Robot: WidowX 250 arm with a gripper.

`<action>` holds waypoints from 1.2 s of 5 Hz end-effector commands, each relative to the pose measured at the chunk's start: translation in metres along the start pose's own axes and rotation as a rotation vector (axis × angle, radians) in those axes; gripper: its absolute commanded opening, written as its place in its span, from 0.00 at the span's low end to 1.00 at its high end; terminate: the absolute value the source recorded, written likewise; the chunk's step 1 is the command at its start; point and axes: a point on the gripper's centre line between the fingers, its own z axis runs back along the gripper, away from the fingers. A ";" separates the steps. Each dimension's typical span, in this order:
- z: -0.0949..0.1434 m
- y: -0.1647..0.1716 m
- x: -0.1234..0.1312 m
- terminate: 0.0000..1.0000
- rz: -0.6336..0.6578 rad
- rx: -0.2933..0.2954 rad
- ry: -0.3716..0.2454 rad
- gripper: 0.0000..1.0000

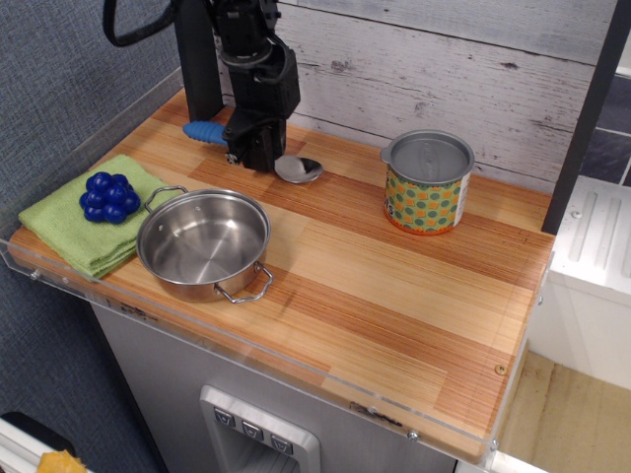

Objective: Move the blue spoon into the empty space next to the can.

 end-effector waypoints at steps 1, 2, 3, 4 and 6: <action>0.020 0.008 0.003 0.00 0.018 0.028 0.014 1.00; 0.035 0.008 0.000 0.00 0.044 0.060 0.005 1.00; 0.048 0.007 -0.001 0.00 0.072 0.070 0.037 1.00; 0.067 0.004 0.000 0.00 0.128 0.068 0.077 1.00; 0.112 -0.015 -0.006 0.00 0.479 0.102 0.121 1.00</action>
